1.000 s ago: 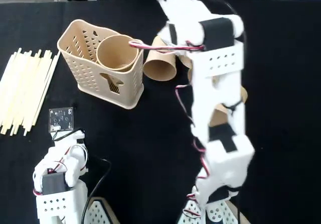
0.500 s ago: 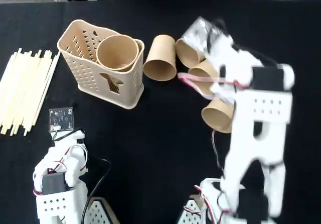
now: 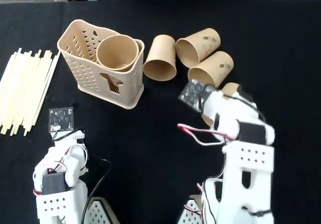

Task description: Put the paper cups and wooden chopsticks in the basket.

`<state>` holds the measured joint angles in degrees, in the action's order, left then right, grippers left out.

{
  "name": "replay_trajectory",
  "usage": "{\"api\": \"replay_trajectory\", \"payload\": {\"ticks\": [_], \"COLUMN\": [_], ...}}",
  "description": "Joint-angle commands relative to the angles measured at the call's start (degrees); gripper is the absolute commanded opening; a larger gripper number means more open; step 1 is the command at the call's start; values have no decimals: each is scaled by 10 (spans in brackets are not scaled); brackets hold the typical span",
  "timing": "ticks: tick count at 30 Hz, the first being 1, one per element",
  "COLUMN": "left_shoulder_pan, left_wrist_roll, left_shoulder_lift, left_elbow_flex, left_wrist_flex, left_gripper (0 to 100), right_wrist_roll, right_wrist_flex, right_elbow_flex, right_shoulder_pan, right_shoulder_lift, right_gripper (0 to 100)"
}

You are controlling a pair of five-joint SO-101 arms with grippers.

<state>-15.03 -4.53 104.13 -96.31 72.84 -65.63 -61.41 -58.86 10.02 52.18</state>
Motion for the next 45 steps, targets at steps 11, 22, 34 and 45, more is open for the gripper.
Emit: {"api": "replay_trajectory", "payload": {"ticks": [11, 22, 34, 45], "left_shoulder_pan": [0, 0, 0, 0], "left_wrist_roll": [-1, -1, -1, -1], "left_shoulder_lift": [1, 1, 1, 1], "left_elbow_flex": [-11, -11, -11, -11], "left_wrist_flex": [0, 0, 0, 0], "left_gripper": [54, 54, 54, 54], "right_wrist_roll": [-58, -66, 33, 62], "right_wrist_flex": [386, 402, 411, 279], "right_elbow_flex": [-218, -207, -194, -133], "right_shoulder_pan": [87, 105, 110, 142], "right_shoulder_lift": [15, 14, 18, 18], "right_gripper": [353, 217, 38, 12]}}
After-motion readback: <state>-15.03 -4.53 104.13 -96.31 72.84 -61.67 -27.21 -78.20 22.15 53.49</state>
